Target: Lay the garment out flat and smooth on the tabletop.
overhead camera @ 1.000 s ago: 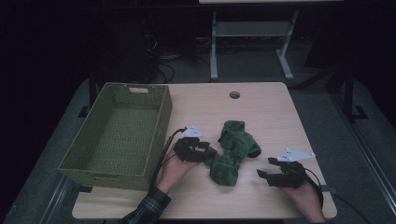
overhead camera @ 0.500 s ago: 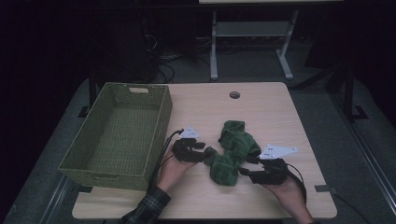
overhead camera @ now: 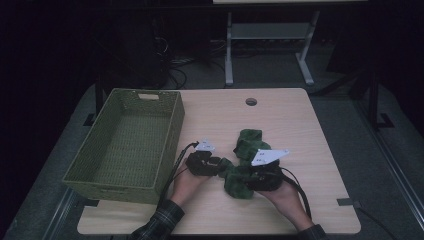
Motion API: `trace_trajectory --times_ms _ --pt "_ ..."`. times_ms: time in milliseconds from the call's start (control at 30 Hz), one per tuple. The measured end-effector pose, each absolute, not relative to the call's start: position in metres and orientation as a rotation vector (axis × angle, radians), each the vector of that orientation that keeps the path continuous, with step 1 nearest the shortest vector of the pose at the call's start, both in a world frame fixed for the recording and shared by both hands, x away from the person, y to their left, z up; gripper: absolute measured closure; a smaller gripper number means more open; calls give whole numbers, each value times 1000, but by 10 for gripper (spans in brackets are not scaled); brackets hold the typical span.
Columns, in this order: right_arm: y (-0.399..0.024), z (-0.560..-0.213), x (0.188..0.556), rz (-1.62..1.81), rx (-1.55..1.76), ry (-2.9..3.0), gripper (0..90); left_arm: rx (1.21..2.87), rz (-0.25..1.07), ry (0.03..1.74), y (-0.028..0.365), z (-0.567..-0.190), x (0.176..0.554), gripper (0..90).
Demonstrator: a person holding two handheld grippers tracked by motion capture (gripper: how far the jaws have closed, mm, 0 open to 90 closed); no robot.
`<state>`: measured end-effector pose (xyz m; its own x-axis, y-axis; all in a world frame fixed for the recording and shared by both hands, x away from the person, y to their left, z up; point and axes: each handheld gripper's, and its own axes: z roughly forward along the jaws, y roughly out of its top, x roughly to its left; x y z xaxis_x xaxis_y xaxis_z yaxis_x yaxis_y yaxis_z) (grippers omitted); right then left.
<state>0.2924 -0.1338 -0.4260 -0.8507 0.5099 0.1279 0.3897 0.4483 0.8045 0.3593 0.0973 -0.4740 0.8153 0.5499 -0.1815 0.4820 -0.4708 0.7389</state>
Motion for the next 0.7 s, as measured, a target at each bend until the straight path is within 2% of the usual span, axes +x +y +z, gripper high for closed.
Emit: trace_trajectory --times_ms 167,400,567,700 --pt "-122 -433 301 1322 810 2589 628 2173 102 727 94 -474 357 714" --pt "-113 -444 310 1260 822 2624 642 2213 139 692 90 -473 355 783" --pt "-111 -446 310 1237 802 2636 833 2216 144 689 89 -472 354 786" --pt "-115 -439 306 1263 792 2618 861 2214 139 704 89 -472 354 786"
